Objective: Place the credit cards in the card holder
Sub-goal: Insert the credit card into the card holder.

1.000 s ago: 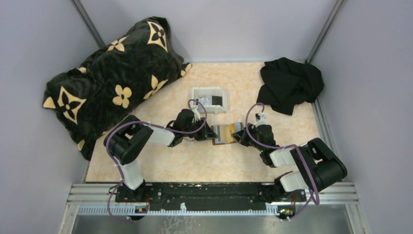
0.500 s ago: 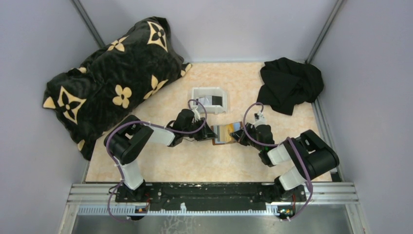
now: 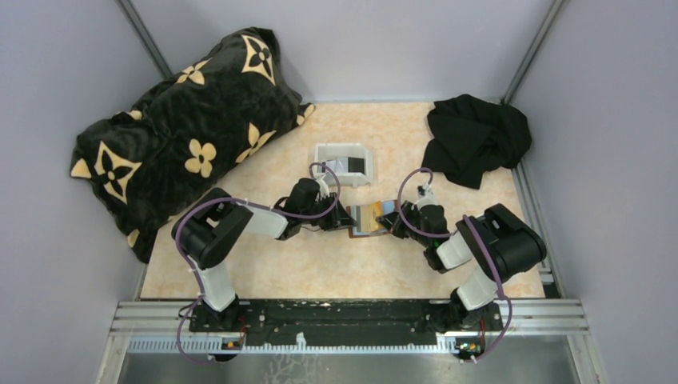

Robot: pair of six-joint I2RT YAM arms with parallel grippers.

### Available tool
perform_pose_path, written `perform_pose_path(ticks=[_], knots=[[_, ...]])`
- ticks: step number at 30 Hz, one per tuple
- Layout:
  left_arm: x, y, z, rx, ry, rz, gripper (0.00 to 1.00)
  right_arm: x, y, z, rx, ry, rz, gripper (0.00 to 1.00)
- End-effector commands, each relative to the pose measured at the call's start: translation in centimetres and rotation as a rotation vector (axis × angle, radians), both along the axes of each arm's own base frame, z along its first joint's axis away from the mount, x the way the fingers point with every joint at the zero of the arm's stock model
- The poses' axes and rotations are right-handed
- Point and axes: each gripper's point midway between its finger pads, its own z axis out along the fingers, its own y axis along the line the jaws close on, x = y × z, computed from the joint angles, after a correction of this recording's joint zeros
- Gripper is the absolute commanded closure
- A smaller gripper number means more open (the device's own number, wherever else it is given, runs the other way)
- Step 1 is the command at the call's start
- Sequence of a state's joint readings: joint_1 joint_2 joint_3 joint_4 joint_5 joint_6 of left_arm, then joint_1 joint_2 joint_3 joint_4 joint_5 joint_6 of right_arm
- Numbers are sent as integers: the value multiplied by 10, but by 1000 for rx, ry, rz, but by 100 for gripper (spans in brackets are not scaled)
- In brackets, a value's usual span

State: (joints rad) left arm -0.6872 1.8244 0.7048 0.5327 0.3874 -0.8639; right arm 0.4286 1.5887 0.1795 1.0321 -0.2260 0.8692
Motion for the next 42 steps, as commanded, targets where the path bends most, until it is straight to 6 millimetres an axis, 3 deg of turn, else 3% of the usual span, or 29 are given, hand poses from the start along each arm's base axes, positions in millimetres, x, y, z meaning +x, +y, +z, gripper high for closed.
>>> perform_pose_path(ticks=[1,4,16,20,24,28,42], knots=[[-6,2,-18,50,34,-14,72,2,4,-4,8,1,13,100],[-5,2,-18,52,31,-14,73,0,4,-15,9,34,13,100],[-3,1,-17,57,24,-15,75,-10,14,-24,-45,69,68,100],[-3,2,-18,62,25,-10,76,-13,18,-28,-87,87,92,88],[-2,3,-18,67,22,-6,79,-9,18,-19,-125,59,91,76],[-2,5,-20,71,25,1,82,-7,13,-14,-156,44,79,72],[0,8,-24,92,34,27,89,0,1,-2,-255,4,55,66]])
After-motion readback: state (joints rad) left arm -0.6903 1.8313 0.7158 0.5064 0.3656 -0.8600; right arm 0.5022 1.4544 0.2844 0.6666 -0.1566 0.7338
